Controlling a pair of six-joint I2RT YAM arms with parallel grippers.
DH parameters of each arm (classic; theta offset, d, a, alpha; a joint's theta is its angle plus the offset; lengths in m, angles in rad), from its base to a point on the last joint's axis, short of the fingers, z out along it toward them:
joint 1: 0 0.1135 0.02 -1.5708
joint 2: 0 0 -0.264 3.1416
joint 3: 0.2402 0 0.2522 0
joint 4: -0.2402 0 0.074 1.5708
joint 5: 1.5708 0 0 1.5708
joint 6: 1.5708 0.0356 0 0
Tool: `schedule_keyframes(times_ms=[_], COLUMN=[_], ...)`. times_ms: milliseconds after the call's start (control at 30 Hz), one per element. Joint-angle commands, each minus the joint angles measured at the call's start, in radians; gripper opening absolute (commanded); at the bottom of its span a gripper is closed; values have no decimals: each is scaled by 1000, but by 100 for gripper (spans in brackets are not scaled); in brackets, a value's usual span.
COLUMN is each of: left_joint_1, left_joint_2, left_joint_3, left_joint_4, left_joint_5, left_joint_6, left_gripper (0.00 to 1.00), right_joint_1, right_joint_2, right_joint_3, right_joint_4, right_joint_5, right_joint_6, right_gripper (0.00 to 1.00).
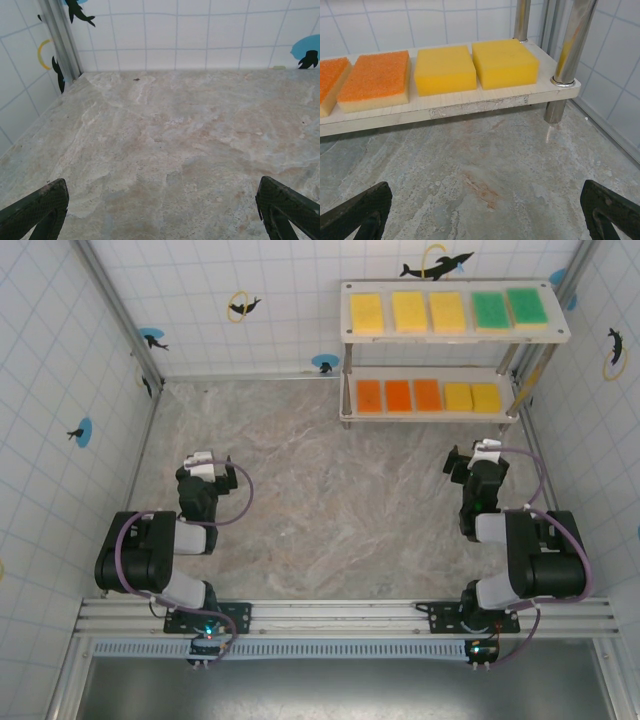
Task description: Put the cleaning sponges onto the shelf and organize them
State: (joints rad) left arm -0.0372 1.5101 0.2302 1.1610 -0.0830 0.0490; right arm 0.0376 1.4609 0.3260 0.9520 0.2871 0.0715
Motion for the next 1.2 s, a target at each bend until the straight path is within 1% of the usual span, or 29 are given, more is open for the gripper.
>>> schedule_keyframes(times_ms=[0,33,100,1167], left_joint_1=[9,10,17,17], left_joint_2=[0,1,0,0], left_joint_3=[18,18,22,21], left_joint_4=[31,30,22,22], left_joint_5=[-3,0,49,47], left_joint_6=[-11,-11,-4,-3], left_gripper=[98,98,98,98], right_joint_1=[-4,-4,-4,-3], right_joint_2=[10,10,10,10], right_joint_3=[-15,-15,-15,-15], right_joint_4=[57,57,57,57], right_joint_5=[6,5,4,7], right_joint_6=[7,8,7,5], right_gripper=[99,99,99,99])
